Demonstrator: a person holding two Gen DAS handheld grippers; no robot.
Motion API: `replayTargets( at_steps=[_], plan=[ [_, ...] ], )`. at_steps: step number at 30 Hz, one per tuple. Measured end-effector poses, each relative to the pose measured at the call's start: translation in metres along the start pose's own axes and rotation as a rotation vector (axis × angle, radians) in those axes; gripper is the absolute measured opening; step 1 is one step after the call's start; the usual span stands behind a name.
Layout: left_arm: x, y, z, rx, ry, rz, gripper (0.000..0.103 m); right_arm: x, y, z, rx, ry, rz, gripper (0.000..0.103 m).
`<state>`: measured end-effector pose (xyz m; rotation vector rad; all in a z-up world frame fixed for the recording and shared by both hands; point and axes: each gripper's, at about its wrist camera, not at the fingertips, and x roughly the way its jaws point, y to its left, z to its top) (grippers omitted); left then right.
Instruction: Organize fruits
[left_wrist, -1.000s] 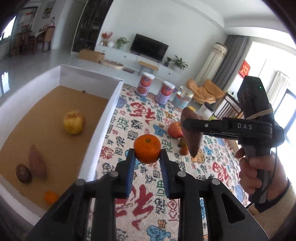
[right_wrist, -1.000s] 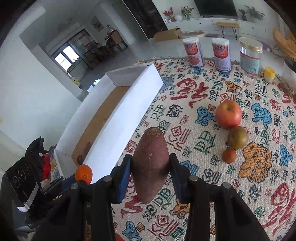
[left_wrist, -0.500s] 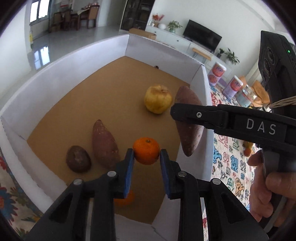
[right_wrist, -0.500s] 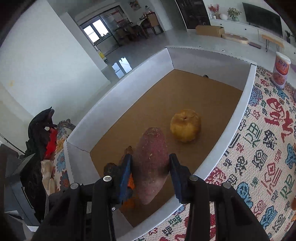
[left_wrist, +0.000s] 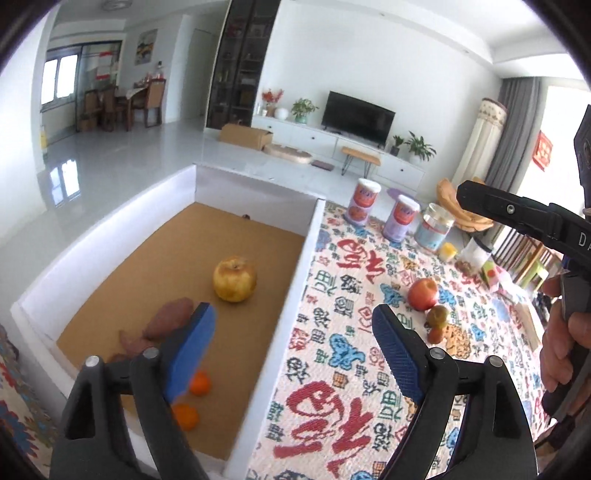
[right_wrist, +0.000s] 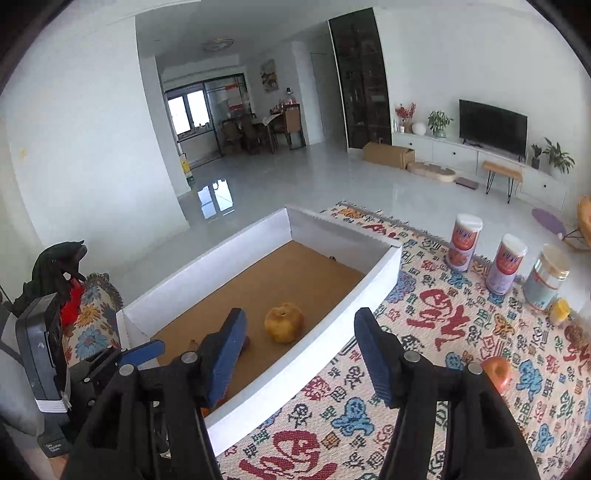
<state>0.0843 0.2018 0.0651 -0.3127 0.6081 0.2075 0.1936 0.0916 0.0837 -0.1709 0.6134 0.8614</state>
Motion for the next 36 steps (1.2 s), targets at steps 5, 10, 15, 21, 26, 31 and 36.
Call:
replayTargets(
  at_steps=[5, 10, 15, 21, 26, 31, 36],
  plan=[
    [0.04, -0.075, -0.035, 0.096, 0.089, -0.099, 0.092, -0.082, -0.069, -0.044, -0.04, -0.127, -0.277, 0.094],
    [0.102, -0.137, -0.104, 0.216, 0.226, -0.103, 0.092, -0.103, -0.172, -0.146, 0.127, 0.019, -0.472, 0.095],
    [0.137, -0.165, -0.14, 0.315, 0.277, -0.036, 0.092, -0.115, -0.246, -0.257, 0.312, 0.179, -0.571, 0.095],
    [0.149, -0.168, -0.147, 0.321, 0.293, -0.012, 0.092, -0.127, -0.273, -0.314, 0.434, 0.212, -0.602, 0.095],
    [0.154, -0.172, -0.149, 0.335, 0.303, -0.007, 0.096, -0.119, -0.274, -0.318, 0.436, 0.243, -0.608, 0.095],
    [0.156, -0.173, -0.15, 0.334, 0.305, -0.001, 0.098, -0.114, -0.271, -0.316, 0.418, 0.263, -0.621, 0.095],
    [0.155, -0.173, -0.149, 0.334, 0.306, -0.001, 0.098, -0.112, -0.273, -0.316, 0.426, 0.269, -0.625, 0.098]
  ],
)
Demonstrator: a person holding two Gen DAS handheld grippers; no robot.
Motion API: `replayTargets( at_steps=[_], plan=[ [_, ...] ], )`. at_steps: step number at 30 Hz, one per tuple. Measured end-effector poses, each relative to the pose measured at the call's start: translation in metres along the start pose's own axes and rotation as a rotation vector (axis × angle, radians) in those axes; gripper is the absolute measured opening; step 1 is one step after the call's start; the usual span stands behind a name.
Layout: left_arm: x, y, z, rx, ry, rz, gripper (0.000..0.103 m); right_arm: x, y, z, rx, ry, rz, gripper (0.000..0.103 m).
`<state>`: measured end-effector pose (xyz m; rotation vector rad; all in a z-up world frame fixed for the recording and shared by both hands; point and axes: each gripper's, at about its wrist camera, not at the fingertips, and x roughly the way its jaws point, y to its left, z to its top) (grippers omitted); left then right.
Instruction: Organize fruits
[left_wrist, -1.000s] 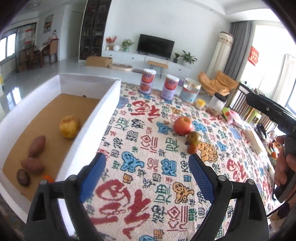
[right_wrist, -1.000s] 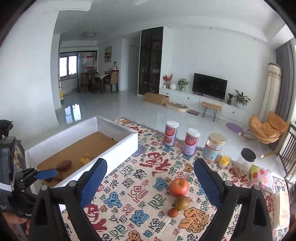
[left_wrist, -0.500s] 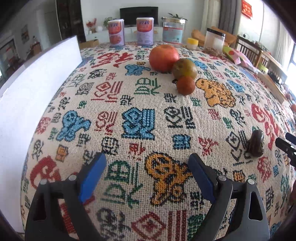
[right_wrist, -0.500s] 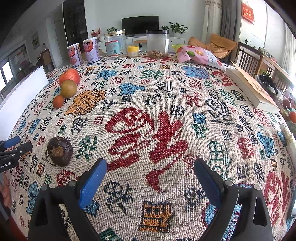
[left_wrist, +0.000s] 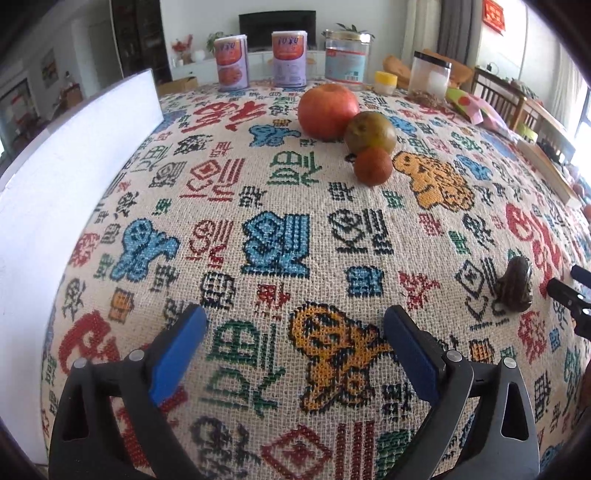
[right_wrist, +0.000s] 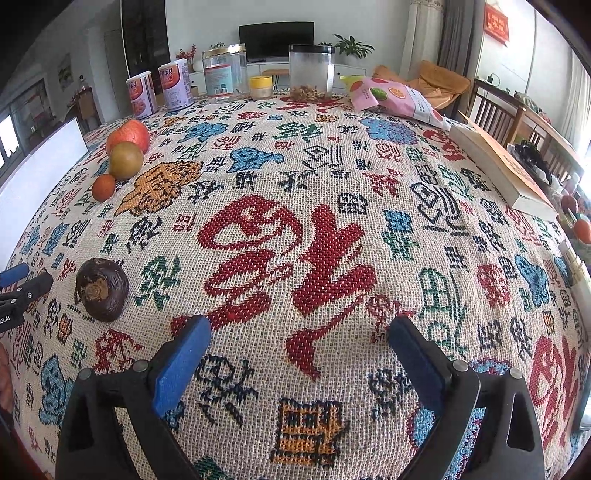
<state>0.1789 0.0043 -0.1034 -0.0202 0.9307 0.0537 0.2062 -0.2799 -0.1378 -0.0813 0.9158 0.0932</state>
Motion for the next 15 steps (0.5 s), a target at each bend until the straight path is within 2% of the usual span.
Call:
replayTargets(
  at_steps=[8, 10, 13, 15],
  plan=[
    [0.0, 0.001, -0.001, -0.003, -0.002, -0.028, 0.098, 0.002, -0.002, 0.001, 0.011, 0.008, 0.0, 0.1],
    [-0.003, 0.002, -0.001, -0.002, -0.007, -0.064, 0.097, 0.002, -0.002, 0.001, 0.012, 0.008, 0.0, 0.101],
    [-0.008, -0.008, 0.009, 0.035, -0.032, -0.171, 0.097, 0.002, -0.002, 0.001, 0.014, 0.008, 0.002, 0.101],
    [-0.007, -0.023, 0.026, 0.089, -0.047, -0.175, 0.097, 0.002, -0.002, 0.001, 0.015, 0.009, 0.005, 0.102]
  ],
)
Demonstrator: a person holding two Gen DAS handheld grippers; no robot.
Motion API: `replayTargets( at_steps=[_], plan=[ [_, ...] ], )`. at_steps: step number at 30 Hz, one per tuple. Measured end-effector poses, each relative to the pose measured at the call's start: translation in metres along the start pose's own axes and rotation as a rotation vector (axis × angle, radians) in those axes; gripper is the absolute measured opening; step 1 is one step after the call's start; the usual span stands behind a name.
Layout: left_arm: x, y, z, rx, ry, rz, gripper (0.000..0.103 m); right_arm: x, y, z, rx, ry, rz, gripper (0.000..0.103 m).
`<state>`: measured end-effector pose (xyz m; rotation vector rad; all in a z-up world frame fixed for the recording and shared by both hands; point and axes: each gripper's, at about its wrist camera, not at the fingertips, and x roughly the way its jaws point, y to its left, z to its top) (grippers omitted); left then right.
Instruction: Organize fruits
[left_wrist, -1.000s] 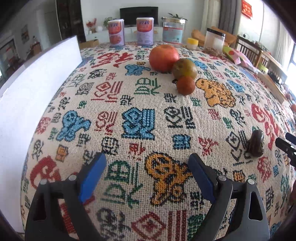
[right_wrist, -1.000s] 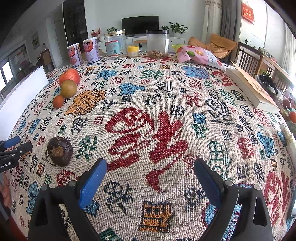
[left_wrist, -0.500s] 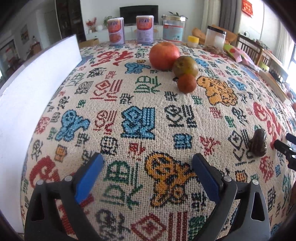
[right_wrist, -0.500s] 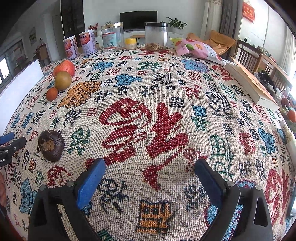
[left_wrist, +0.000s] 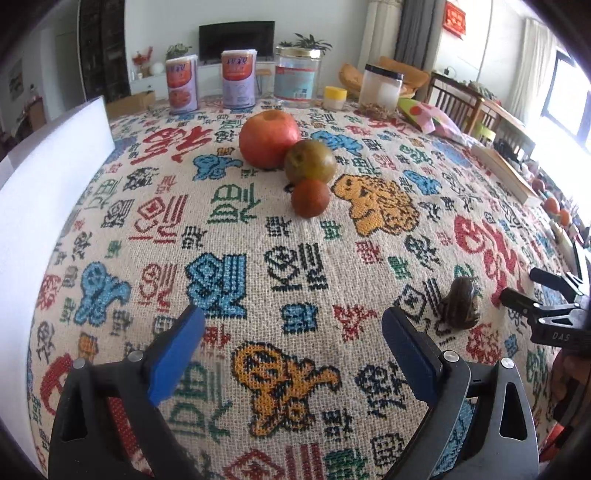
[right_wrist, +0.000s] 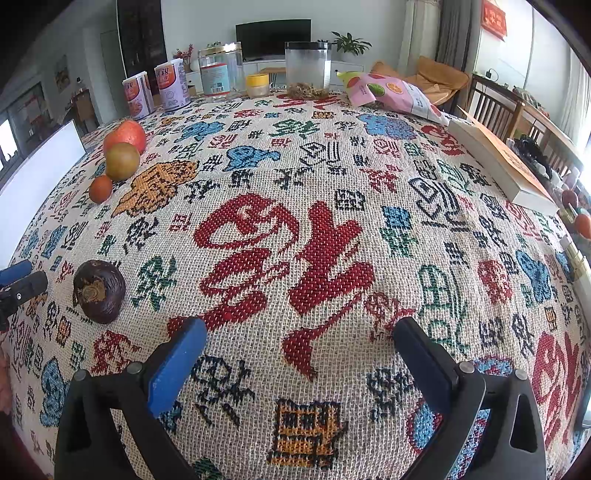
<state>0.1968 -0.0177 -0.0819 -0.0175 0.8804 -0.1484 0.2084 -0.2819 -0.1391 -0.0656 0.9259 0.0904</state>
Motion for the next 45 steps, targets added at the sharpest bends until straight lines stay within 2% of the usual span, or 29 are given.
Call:
replayTargets(
  at_steps=[4, 7, 8, 9, 10, 12, 13, 14, 16, 22, 27, 28, 29, 31, 34, 37, 42, 45],
  plan=[
    [0.023, -0.006, 0.037, 0.0, -0.038, -0.075, 0.097, 0.0, 0.0, 0.0, 0.001, 0.0, 0.0, 0.102],
    [0.051, -0.006, 0.053, -0.011, 0.001, -0.069, 0.096, 0.0, 0.0, 0.0, 0.001, 0.0, 0.0, 0.102],
    [0.058, -0.007, 0.055, -0.009, 0.007, -0.064, 0.092, 0.0, 0.0, 0.0, 0.001, 0.0, 0.0, 0.102],
    [0.063, -0.008, 0.057, -0.002, 0.013, -0.053, 0.087, 0.0, 0.0, 0.0, 0.001, 0.0, 0.0, 0.102],
    [0.068, -0.009, 0.058, 0.006, 0.021, -0.043, 0.076, 0.0, 0.0, 0.0, 0.001, 0.0, 0.001, 0.102],
    [0.068, -0.011, 0.06, 0.017, 0.005, -0.021, 0.067, 0.0, 0.0, 0.0, 0.001, 0.0, 0.0, 0.102],
    [0.066, -0.01, 0.06, 0.012, -0.004, -0.027, 0.041, 0.0, 0.0, 0.0, 0.001, 0.0, 0.0, 0.102],
    [0.064, -0.008, 0.059, 0.009, -0.008, -0.023, 0.03, 0.001, 0.0, 0.0, 0.002, 0.0, 0.0, 0.102],
    [0.058, -0.003, 0.055, 0.006, -0.017, -0.015, 0.029, 0.001, 0.0, 0.0, 0.002, 0.0, 0.001, 0.102],
    [0.018, 0.017, 0.02, 0.045, 0.024, 0.005, 0.029, 0.001, 0.0, 0.0, 0.002, -0.001, 0.0, 0.102],
    [-0.006, 0.038, -0.012, 0.036, 0.036, 0.039, 0.032, 0.001, 0.001, 0.0, 0.002, -0.001, -0.001, 0.102],
    [-0.005, 0.04, -0.015, 0.033, 0.034, 0.053, 0.041, 0.001, 0.0, 0.0, 0.003, -0.001, 0.0, 0.102],
    [-0.004, 0.043, -0.018, 0.023, 0.038, 0.066, 0.062, 0.001, 0.0, 0.0, 0.003, -0.001, 0.0, 0.102],
    [-0.002, 0.05, -0.021, -0.016, 0.025, 0.083, 0.081, 0.001, 0.001, 0.0, 0.003, -0.001, 0.0, 0.102],
    [0.001, 0.05, -0.021, -0.021, 0.028, 0.104, 0.084, 0.001, 0.0, 0.0, 0.005, -0.001, 0.004, 0.102],
    [0.004, 0.05, -0.021, -0.027, 0.038, 0.129, 0.092, 0.001, 0.0, 0.0, 0.008, -0.002, 0.012, 0.103],
    [0.004, 0.053, -0.021, -0.035, 0.039, 0.123, 0.093, 0.003, 0.004, 0.001, -0.022, 0.009, 0.029, 0.103],
    [0.004, 0.053, -0.021, -0.035, 0.039, 0.123, 0.093, 0.008, 0.005, 0.013, -0.056, 0.047, 0.048, 0.102]
  ],
)
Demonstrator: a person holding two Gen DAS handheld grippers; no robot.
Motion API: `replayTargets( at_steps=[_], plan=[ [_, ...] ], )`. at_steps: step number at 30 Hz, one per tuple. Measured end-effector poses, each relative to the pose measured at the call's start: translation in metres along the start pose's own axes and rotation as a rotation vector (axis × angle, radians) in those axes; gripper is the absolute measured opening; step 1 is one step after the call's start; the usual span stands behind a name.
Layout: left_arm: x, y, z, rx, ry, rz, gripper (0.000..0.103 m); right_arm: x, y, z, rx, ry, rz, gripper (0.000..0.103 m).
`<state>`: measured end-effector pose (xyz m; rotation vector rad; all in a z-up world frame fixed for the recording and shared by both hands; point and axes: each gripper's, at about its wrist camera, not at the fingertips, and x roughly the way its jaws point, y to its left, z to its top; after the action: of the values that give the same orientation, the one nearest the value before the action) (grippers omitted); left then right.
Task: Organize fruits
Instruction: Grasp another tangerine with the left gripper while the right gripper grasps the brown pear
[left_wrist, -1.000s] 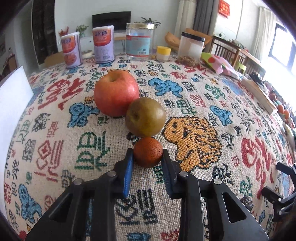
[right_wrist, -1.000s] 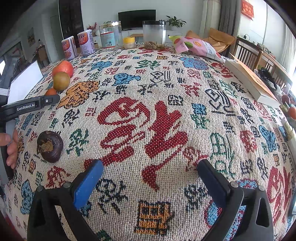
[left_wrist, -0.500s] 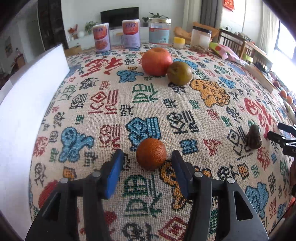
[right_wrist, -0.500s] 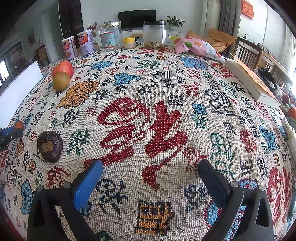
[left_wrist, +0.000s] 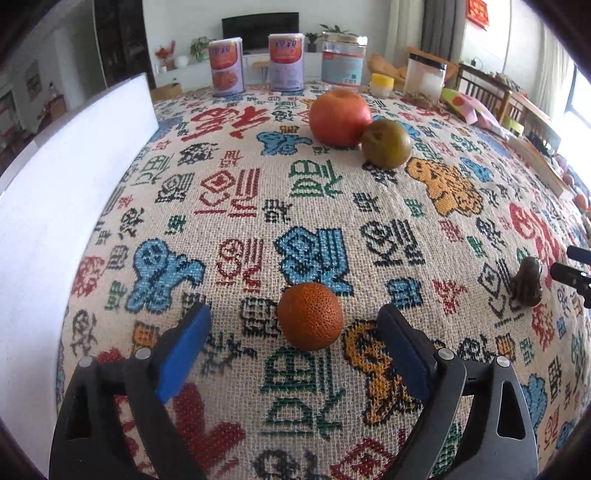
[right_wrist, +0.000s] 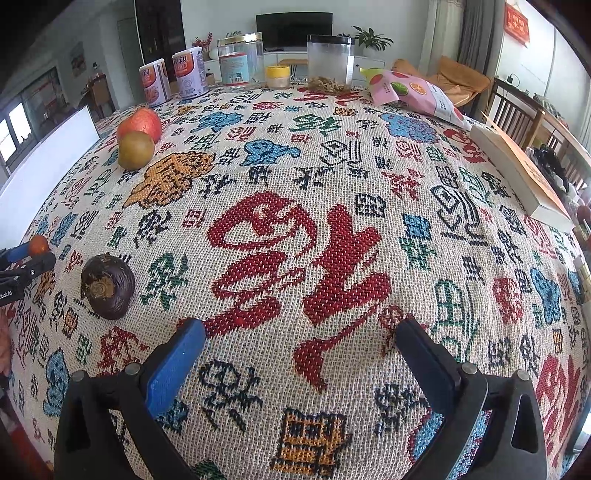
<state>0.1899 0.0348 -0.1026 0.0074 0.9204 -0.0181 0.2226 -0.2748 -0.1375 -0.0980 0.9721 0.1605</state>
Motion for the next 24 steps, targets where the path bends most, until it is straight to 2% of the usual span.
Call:
replayTargets(
  at_steps=[4, 6, 8, 13, 15, 17, 19, 20, 21, 24],
  plan=[
    [0.0, 0.001, 0.0, -0.001, 0.001, 0.004, 0.094, -0.015, 0.021, 0.041, 0.003, -0.05, 0.057, 0.1],
    [0.0, 0.002, 0.0, -0.001, 0.001, 0.005, 0.094, -0.018, 0.055, 0.067, -0.072, -0.069, 0.103, 0.1],
    [0.0, 0.002, 0.0, -0.001, 0.001, 0.005, 0.095, -0.013, 0.094, 0.093, -0.165, -0.053, 0.147, 0.1],
    [0.0, 0.002, -0.001, -0.002, 0.001, 0.004, 0.095, 0.029, 0.177, 0.139, -0.338, 0.002, 0.115, 0.091],
    [0.0, 0.002, -0.001, -0.001, 0.001, 0.004, 0.095, 0.051, 0.196, 0.151, -0.351, 0.042, 0.101, 0.081],
    [0.0, 0.002, -0.001, -0.001, 0.001, 0.004, 0.095, 0.069, 0.208, 0.157, -0.352, 0.069, 0.085, 0.074],
    [0.0, 0.002, -0.001, -0.002, 0.001, 0.004, 0.095, 0.082, 0.216, 0.16, -0.354, 0.09, 0.065, 0.072],
    [0.0, 0.002, -0.001, -0.002, 0.001, 0.004, 0.095, 0.087, 0.215, 0.161, -0.35, 0.097, 0.054, 0.059],
    [0.001, 0.001, -0.001, -0.002, 0.001, 0.004, 0.095, 0.091, 0.212, 0.16, -0.338, 0.109, 0.056, 0.05],
    [0.001, 0.001, -0.001, -0.002, 0.001, 0.004, 0.095, 0.081, 0.194, 0.156, -0.262, 0.085, 0.115, 0.05]
  ],
)
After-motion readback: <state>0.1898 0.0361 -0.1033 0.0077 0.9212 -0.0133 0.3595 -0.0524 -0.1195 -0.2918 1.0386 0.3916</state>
